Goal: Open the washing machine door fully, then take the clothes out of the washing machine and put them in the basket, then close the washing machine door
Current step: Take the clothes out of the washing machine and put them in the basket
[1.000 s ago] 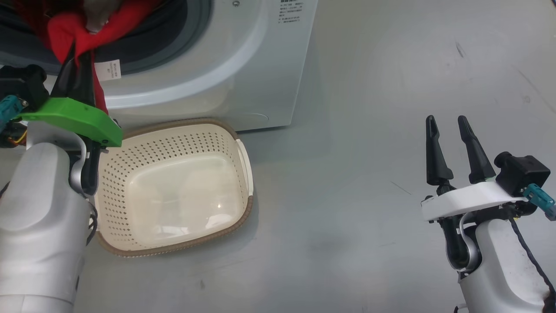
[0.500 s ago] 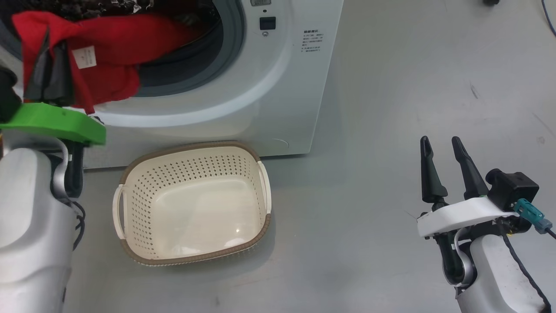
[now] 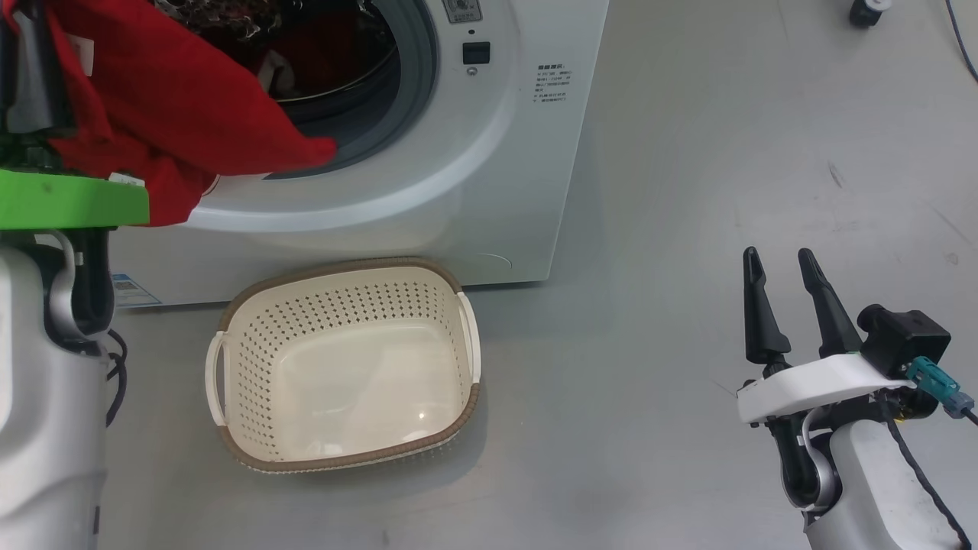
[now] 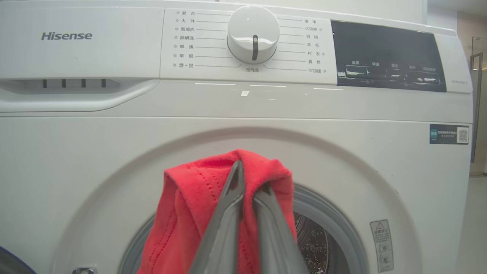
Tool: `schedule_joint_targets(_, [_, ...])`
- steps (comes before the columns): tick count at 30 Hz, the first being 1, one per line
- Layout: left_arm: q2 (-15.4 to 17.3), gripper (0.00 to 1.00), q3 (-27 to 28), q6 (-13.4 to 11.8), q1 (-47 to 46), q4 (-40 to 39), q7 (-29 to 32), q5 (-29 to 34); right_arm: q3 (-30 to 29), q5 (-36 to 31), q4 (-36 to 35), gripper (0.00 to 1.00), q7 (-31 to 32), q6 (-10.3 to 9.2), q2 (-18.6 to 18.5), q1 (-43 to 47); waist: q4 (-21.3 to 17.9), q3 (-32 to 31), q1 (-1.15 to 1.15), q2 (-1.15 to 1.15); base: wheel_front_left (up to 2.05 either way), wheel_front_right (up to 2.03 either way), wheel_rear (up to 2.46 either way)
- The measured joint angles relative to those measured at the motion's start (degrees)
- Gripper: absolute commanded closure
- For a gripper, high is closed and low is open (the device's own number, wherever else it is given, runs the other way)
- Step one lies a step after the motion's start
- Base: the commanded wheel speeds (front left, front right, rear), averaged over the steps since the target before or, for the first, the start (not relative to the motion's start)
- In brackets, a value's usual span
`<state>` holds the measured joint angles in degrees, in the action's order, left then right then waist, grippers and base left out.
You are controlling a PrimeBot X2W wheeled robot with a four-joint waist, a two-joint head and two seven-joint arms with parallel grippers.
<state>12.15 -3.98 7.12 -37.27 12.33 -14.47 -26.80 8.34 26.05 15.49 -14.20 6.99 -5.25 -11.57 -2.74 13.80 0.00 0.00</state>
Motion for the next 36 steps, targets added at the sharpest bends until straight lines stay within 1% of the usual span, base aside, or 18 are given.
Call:
schedule_joint_targets(8, [-0.3,1.00,-0.1,0.0,1.9,-5.2,-0.3,0.7,0.0,0.0,0.0,0.00,0.0,0.00,0.3,0.5,0.3,-1.0,0.00,0.00,0.00,0.00,0.00])
schedule_joint_targets(21, [-0.2,1.00,-3.1,0.0,6.8,-7.3,-0.1,0.7,0.1,0.0,0.1,0.00,0.0,0.00,0.3,1.3,0.7,-1.1,0.00,0.00,0.00,0.00,0.00])
schedule_joint_targets(31, [-0.1,1.00,-4.7,0.0,10.2,-8.0,3.2,0.6,0.9,0.0,-0.1,0.00,0.0,0.00,0.3,1.3,0.6,-0.2,0.00,0.00,0.00,0.00,0.00])
schedule_joint_targets(36, [0.0,1.00,-6.6,0.0,11.8,-7.9,5.5,0.5,1.1,0.0,-0.4,0.00,0.0,0.00,0.3,1.3,0.1,1.1,0.00,0.00,0.00,0.00,0.00])
